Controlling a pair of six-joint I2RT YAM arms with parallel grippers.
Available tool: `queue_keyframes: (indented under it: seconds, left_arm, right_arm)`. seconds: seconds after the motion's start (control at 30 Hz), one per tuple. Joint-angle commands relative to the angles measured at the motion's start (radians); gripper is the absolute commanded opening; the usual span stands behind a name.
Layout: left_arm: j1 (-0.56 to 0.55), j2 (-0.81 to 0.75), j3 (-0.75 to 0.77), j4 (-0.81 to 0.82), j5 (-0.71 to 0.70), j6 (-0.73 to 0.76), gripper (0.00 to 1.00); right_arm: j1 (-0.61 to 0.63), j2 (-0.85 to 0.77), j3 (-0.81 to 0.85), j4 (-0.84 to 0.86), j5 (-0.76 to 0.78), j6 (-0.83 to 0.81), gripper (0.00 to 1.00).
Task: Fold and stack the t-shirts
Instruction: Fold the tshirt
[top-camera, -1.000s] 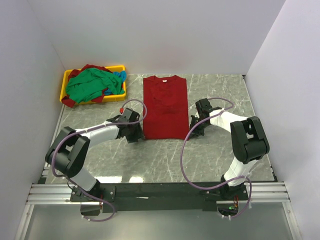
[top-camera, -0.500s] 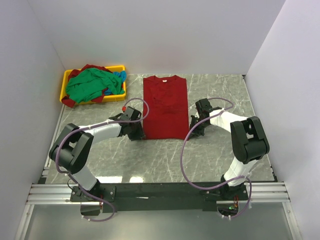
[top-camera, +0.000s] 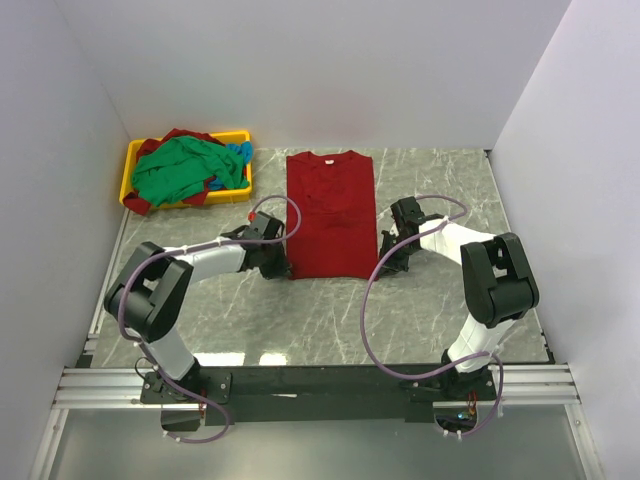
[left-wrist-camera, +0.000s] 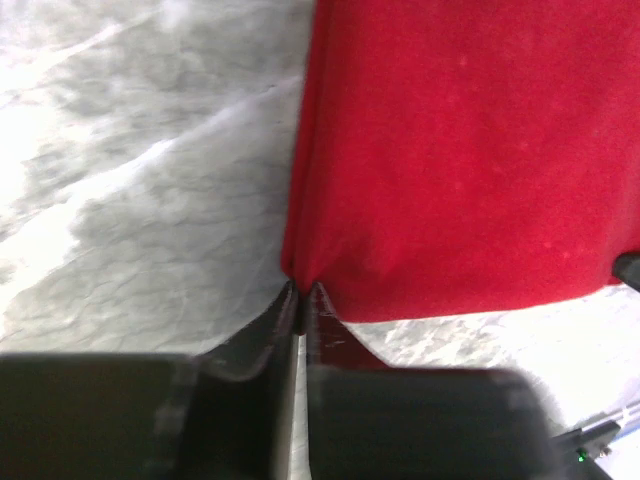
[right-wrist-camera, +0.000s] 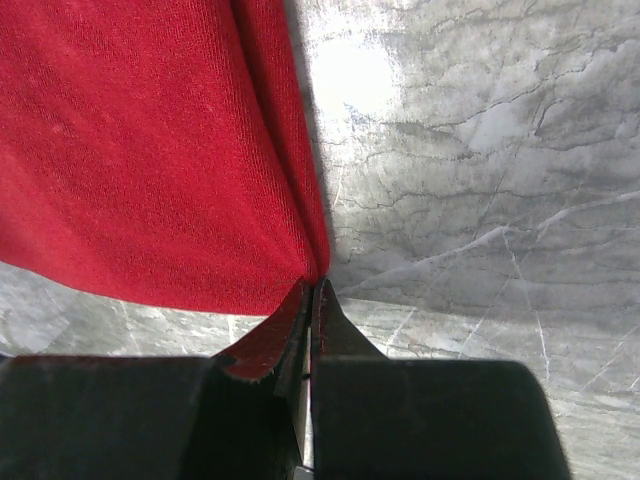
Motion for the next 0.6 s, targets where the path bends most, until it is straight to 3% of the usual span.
queue_keyframes:
  seconds: [0.0,0.23,0.57]
  left_arm:
    - [-0.002,0.053,-0.004,-0.016,0.005,0.025,0.02]
    - [-0.002,-0.024,0.010,-0.072,-0.048,0.035,0.00]
    - [-0.002,-0.288,0.016,-0.204,-0.068,-0.004,0.01]
  right_arm:
    - [0.007,0.004,0.000,-0.027,0.043,-0.027,0.00]
    - [0.007,-0.051,0.015,-0.078,0.069,-0.042,0.00]
    - [0.007,-0.262,0.043,-0.213,0.117,-0.050,0.00]
